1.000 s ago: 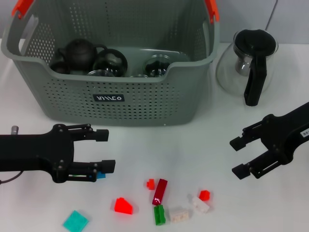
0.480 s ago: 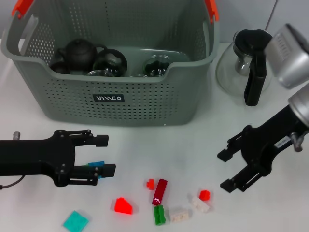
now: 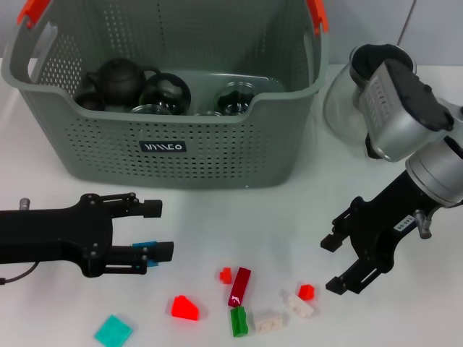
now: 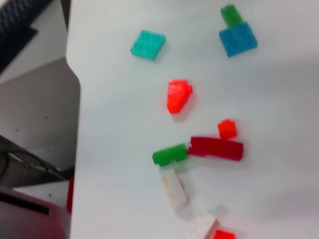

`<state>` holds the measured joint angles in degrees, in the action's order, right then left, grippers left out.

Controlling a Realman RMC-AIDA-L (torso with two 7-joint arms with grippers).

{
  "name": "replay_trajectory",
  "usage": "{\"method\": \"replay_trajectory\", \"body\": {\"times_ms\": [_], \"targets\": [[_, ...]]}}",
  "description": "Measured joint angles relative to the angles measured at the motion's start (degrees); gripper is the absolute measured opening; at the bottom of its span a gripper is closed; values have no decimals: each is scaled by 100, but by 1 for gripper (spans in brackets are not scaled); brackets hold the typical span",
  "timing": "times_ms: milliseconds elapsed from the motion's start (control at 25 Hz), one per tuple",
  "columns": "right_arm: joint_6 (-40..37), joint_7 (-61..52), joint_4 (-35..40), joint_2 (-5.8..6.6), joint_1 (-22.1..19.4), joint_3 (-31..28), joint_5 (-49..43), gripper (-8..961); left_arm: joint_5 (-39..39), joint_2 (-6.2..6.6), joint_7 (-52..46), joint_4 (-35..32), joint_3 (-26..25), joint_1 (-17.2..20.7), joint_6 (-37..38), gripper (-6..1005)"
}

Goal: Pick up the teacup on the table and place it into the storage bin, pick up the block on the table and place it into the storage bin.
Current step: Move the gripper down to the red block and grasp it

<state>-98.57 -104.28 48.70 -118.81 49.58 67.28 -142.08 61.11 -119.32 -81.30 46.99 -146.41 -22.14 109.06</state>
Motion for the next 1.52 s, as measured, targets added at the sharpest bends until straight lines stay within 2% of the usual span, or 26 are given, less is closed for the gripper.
{"method": "replay_trajectory", "body": {"times_ms": [160, 280, 880, 1520], "targets": [[5, -56, 179, -117, 30, 136, -357, 770, -4, -5, 0, -67, -65, -23, -91, 797], [46, -61, 202, -145, 55, 392, -394, 697, -13, 29, 0, -196, -101, -26, -151, 797], [621, -206, 213, -178, 41, 1322, 63, 700, -2, 20, 49, -349, -307, -7, -207, 798], [1078, 289, 210, -175, 10, 2108, 48, 701, -3, 30, 47, -660, -452, -15, -415, 798]]}}
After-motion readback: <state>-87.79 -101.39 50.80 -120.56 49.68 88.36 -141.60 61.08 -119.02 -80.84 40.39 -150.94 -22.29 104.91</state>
